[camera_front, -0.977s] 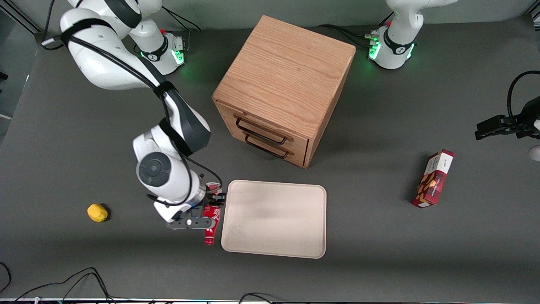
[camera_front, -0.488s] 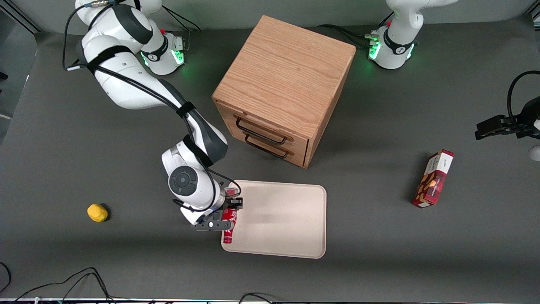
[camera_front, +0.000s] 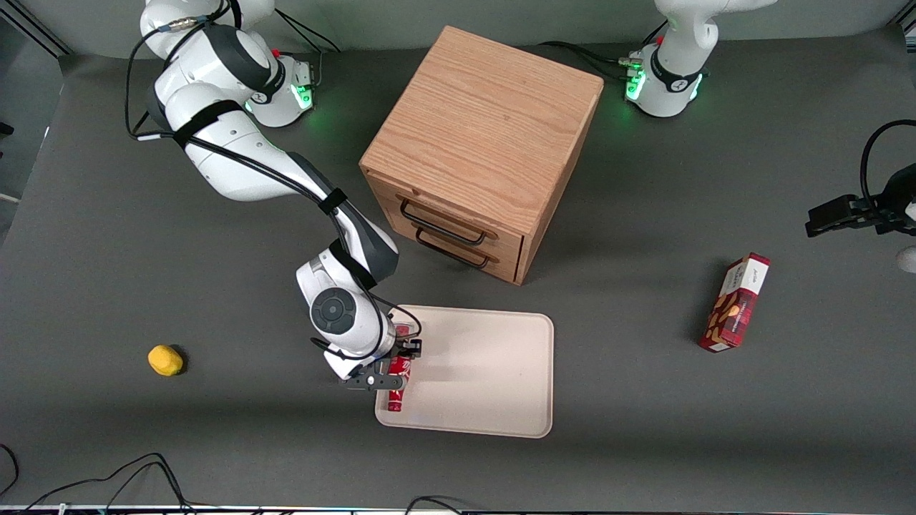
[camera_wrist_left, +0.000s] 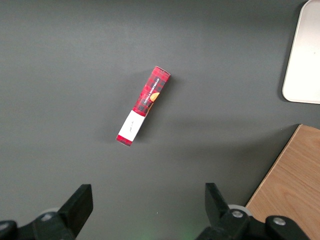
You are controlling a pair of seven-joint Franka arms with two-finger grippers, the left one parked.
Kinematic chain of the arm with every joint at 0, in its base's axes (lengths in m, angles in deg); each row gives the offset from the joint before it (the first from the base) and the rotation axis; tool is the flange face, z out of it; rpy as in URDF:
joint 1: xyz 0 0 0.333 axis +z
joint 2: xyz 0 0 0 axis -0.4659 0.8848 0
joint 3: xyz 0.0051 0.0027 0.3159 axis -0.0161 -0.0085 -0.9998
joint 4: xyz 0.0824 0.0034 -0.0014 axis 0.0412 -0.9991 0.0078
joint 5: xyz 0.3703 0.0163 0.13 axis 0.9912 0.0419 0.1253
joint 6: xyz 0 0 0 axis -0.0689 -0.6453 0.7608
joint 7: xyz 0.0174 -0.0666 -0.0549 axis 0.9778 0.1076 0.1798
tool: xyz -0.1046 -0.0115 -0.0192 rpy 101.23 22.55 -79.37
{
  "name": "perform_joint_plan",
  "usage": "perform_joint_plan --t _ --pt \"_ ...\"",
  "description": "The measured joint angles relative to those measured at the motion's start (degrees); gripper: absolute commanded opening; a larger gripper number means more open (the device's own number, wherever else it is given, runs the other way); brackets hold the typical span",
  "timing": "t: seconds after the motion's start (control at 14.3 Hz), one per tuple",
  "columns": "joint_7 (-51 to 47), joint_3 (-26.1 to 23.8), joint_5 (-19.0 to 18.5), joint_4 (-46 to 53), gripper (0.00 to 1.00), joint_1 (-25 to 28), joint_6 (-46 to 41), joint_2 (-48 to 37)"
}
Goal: Place coke bottle on tray
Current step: 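Carry the upright bottle over the cream tray's edge and lower it, then open the right gripper to release the bottle on the tray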
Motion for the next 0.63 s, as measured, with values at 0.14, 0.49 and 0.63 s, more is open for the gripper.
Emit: perform_joint_plan --t 0.14,0.49,0.63 --pt "-0.6 0.1 -1.0 0.0 1.00 0.0 0.2 0.0" --pt "-1.5 0.1 -2.9 0.1 1.00 0.0 1.0 0.0" --pt "-1.5 0.1 -2.9 0.8 1.00 -0.1 1.0 -0.1"
